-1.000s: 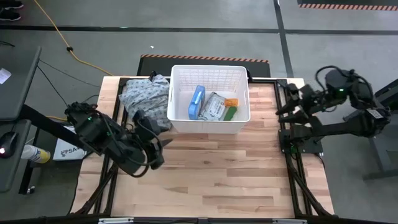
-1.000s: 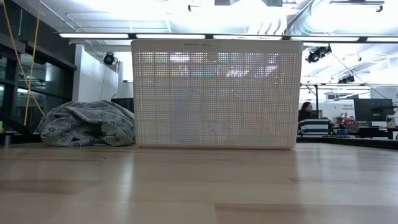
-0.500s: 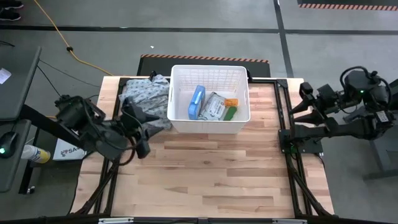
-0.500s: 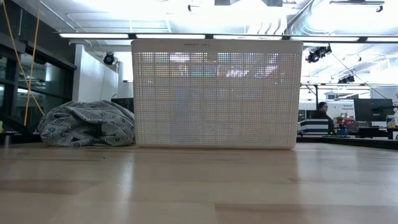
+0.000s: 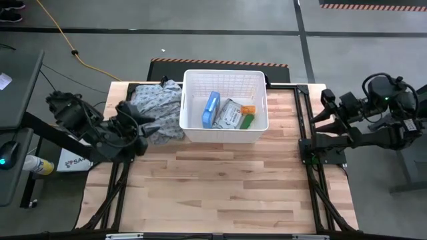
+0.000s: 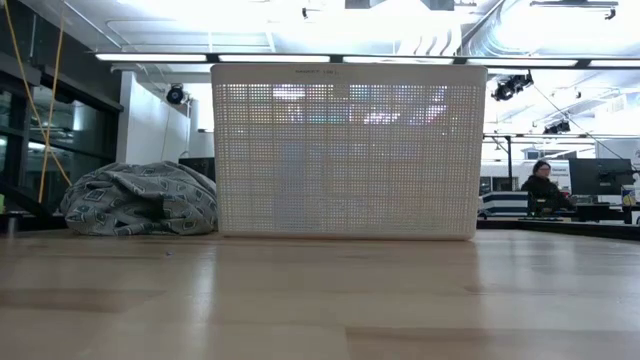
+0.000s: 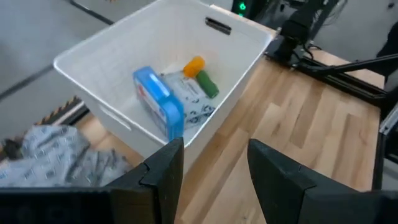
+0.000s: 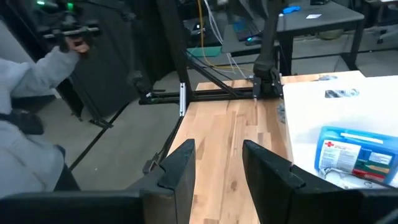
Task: Pick & place medical supplies in basket/bin
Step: Return to Home Position
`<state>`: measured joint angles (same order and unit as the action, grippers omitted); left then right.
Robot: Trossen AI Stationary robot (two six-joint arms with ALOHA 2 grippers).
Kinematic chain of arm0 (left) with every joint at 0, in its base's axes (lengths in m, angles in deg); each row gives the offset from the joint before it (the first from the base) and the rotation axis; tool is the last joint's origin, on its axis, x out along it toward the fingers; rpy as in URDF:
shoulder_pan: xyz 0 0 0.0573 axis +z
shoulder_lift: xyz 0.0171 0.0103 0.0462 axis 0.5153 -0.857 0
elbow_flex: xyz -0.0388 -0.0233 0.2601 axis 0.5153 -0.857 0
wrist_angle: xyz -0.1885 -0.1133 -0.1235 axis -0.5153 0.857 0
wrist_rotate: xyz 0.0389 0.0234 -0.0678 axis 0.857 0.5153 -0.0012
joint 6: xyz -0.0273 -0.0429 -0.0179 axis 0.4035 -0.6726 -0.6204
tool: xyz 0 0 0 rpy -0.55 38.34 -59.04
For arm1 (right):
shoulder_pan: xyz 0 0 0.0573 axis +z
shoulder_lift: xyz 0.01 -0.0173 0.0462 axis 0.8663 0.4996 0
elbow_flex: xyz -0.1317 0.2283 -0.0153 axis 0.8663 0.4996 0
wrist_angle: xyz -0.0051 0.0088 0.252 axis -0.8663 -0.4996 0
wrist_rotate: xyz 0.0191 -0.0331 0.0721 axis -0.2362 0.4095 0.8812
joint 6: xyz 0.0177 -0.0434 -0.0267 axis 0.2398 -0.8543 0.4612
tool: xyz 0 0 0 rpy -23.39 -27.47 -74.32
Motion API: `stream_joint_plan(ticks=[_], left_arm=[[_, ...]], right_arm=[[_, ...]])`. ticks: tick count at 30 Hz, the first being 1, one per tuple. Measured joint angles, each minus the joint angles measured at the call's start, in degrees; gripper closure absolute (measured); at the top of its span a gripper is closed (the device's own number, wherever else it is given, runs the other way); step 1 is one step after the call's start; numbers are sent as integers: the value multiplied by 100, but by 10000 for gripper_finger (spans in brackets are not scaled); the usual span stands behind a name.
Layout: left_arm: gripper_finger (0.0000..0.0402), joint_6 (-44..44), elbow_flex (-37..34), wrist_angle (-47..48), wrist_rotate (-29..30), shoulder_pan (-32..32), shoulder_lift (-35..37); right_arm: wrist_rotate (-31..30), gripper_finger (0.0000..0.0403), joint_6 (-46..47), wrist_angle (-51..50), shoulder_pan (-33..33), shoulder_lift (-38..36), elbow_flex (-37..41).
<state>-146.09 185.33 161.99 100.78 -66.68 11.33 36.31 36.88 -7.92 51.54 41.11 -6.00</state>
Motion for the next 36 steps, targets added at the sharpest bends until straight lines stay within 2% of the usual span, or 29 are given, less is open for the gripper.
stream_joint_plan(ticks=[6,10,17,23,28,33,36], left_arm=[[190,377,-1941,-1678,-174,0,1193],[190,837,-3092,-2856,-253,0,1987],[190,1027,-4546,-4081,-399,0,3004],[190,1162,-5197,-4664,-463,1,3460],[190,1350,-5475,-5017,-466,0,3680],[190,1634,-5625,-5282,-463,1,3811],[190,1846,-5768,-5557,-448,1,3851]], right_arm=[[414,279,-281,2,0,0,0],[456,279,-409,42,0,-42,95],[845,279,-549,787,0,-718,1256],[986,279,-33,1924,0,-1673,2451],[996,279,220,2398,0,-2261,3034],[1041,279,231,2657,0,-2527,3341],[1347,279,244,2779,0,-2553,3548]])
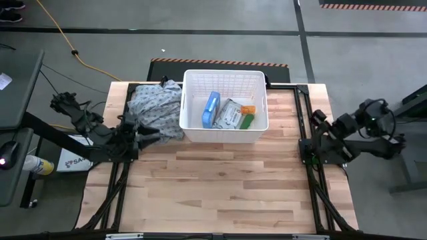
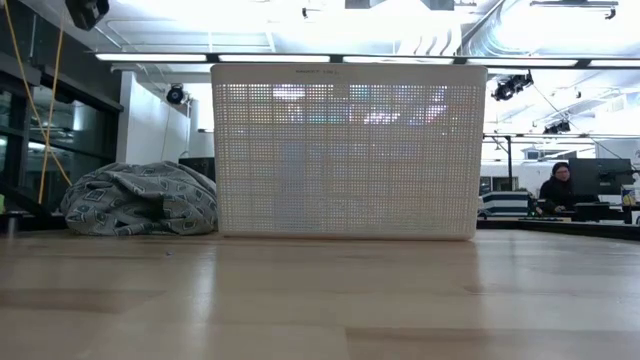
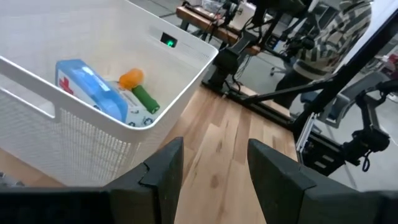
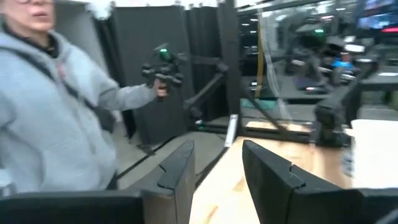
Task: Pick & place medical supplies in basket/bin
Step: Return to Home Position
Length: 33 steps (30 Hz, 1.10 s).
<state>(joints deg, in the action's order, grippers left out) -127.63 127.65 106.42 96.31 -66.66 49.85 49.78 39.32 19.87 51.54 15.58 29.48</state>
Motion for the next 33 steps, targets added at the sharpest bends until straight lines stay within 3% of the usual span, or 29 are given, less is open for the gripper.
stream_joint_plan(ticks=[4,14,33], left_arm=[[190,45,-252,-346,-18,-1,8],[190,40,-1112,-1615,-73,-1,9],[190,191,-1732,-2294,310,3,7]], right_arm=[[419,279,0,578,0,0,423],[385,279,237,1400,-1,4,1257],[336,279,383,2585,-13,4,2209]])
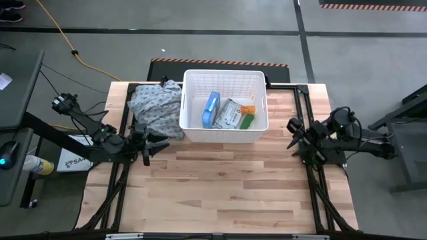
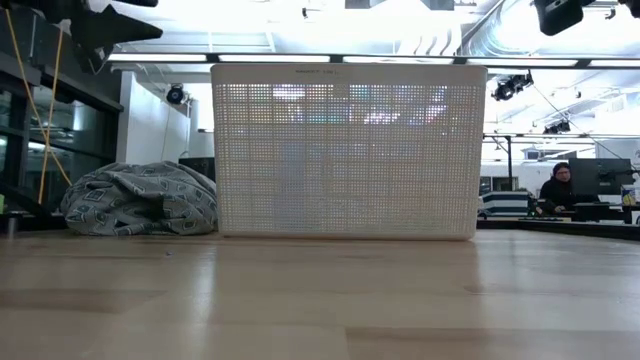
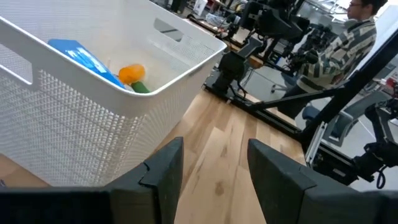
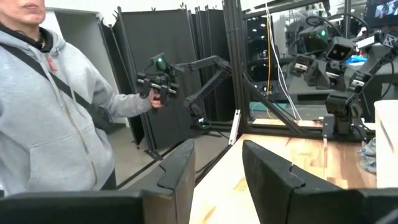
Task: Pick & place medical supplies in basket/bin
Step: Return to Home Position
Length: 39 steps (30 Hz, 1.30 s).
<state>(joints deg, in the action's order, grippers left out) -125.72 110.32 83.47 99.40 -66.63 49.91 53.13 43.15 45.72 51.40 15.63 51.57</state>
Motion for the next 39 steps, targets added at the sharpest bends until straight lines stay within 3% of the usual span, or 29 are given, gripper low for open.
stream_joint_plan(ticks=[8,16,23,27,39], left_arm=[[190,-32,0,-7,-46,0,-32],[190,-487,0,-62,-108,2,-579],[190,-133,-451,-1482,-126,52,-935],[190,194,-758,-1915,-566,522,-741],[190,899,-787,-1917,-3052,2686,-219]], right_arm=[[-1,279,-40,121,0,0,30],[21,279,-109,109,0,0,30],[46,279,-151,107,0,0,30],[173,279,-147,107,0,0,30],[266,279,-134,109,0,0,30]])
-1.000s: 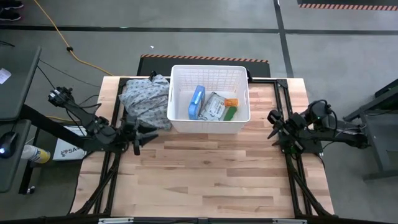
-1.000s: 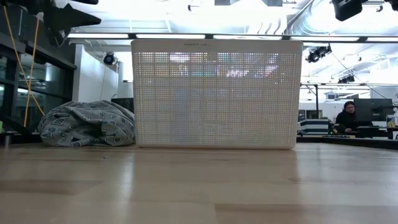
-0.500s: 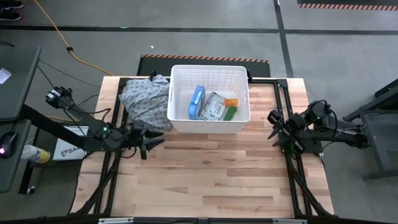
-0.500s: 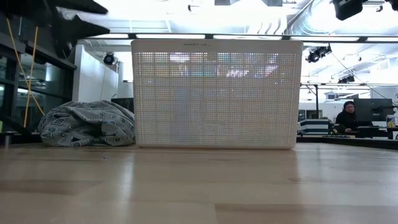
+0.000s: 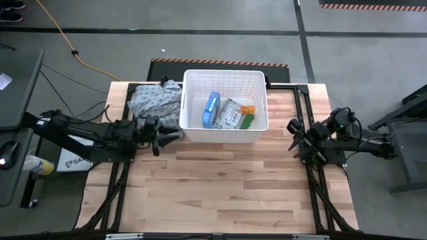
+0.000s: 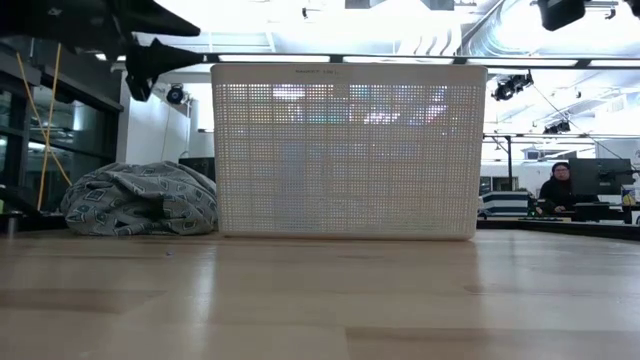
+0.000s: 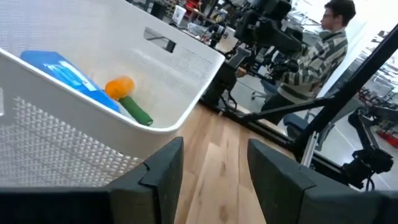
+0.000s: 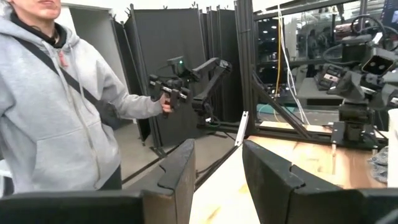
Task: Pick & place medical supplies in basket/bin
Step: Return to Home Position
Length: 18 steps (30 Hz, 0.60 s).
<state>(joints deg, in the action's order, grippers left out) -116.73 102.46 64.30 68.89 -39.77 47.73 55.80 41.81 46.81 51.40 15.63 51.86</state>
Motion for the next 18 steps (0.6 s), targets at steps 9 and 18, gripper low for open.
stream_joint_plan(ticks=[9,18], left_arm=[[190,25,0,99,14,-227,61],[190,-1,0,518,1664,-1371,231]], right_arm=[[-110,279,-84,0,0,0,0],[-167,279,-236,-2,0,0,0]])
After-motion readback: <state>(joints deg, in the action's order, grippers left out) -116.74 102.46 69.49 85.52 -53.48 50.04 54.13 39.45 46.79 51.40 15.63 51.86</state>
